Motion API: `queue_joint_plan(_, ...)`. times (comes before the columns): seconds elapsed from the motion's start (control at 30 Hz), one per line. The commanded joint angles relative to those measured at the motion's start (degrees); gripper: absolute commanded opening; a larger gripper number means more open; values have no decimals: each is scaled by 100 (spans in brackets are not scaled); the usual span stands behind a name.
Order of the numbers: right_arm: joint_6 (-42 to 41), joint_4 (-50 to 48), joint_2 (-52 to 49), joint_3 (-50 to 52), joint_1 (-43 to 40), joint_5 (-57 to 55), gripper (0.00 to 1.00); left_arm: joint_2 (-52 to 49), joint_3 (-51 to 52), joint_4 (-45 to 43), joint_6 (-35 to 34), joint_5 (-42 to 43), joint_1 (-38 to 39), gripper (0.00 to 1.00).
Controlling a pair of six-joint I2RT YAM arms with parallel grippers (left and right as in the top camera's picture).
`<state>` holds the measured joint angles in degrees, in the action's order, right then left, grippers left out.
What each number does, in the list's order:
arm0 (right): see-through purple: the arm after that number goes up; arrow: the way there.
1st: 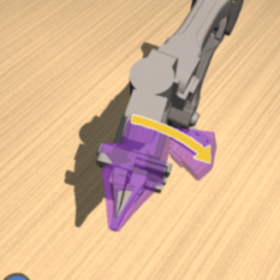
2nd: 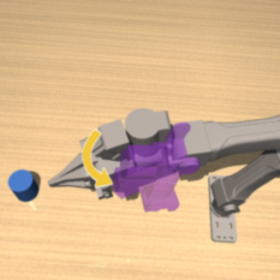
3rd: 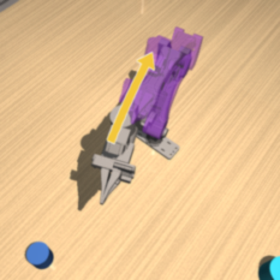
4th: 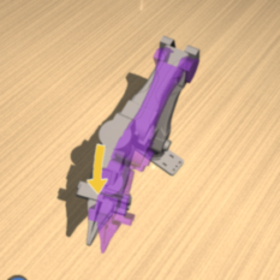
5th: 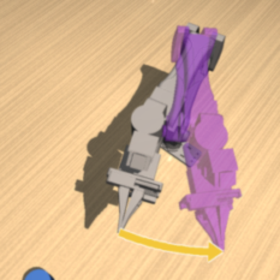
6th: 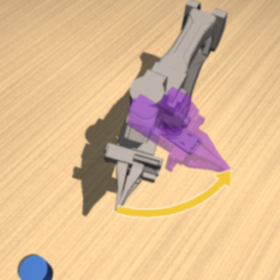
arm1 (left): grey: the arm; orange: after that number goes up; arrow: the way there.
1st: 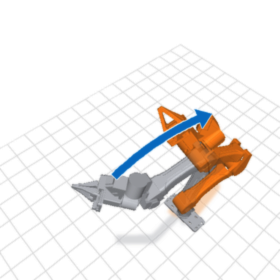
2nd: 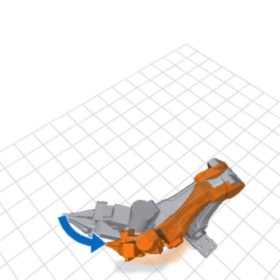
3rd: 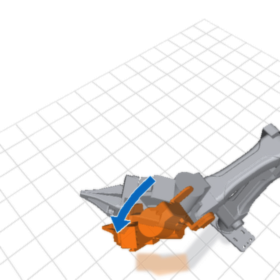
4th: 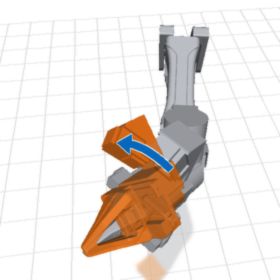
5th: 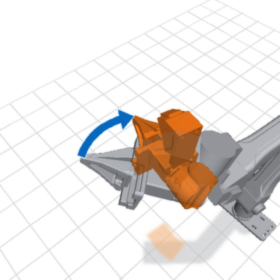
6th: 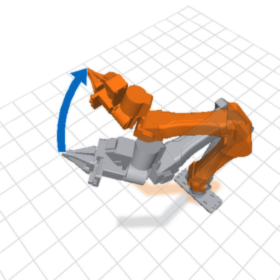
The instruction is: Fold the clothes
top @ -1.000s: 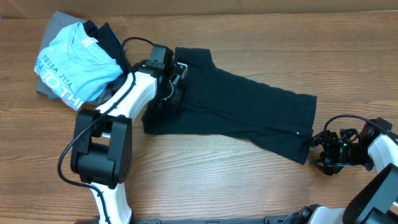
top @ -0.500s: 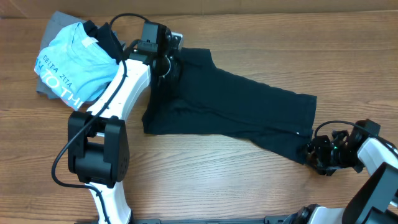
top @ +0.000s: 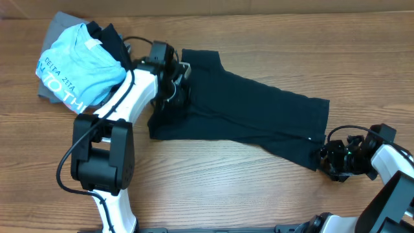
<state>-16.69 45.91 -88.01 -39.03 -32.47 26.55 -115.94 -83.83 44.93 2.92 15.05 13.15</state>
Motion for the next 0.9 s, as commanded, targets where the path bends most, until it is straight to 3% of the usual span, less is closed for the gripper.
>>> queue_joint_plan(0.0,-9,-85,2,120,42,-402,53,-9,282,-125,72,114,52,50)
queue_joint_plan(0.07,-9,-85,2,120,42,-400,53,-9,358,-240,72,111,57,38)
queue_joint_plan(0.13,-9,-85,2,120,42,-402,53,-9,374,-417,28,142,59,9)
queue_joint_plan(0.23,-7,-85,2,120,42,-404,53,-9,308,-798,-129,151,59,4)
queue_joint_plan(0.47,-7,-81,2,120,42,-407,53,-9,-264,-1602,-380,151,28,4)
queue_joint_plan(0.5,-7,-83,2,120,42,-407,53,-9,-317,-1685,-389,151,33,9)
queue_joint_plan(0.6,-7,-70,2,120,42,-407,53,-9,-367,-1742,-468,151,52,42)
queue_joint_plan(0.7,-7,-63,2,120,42,-498,53,-9,-367,-1333,-457,-48,52,54)
queue_joint_plan(0.87,-7,-46,2,120,42,-555,53,-9,-367,-35,-435,-896,-28,50)
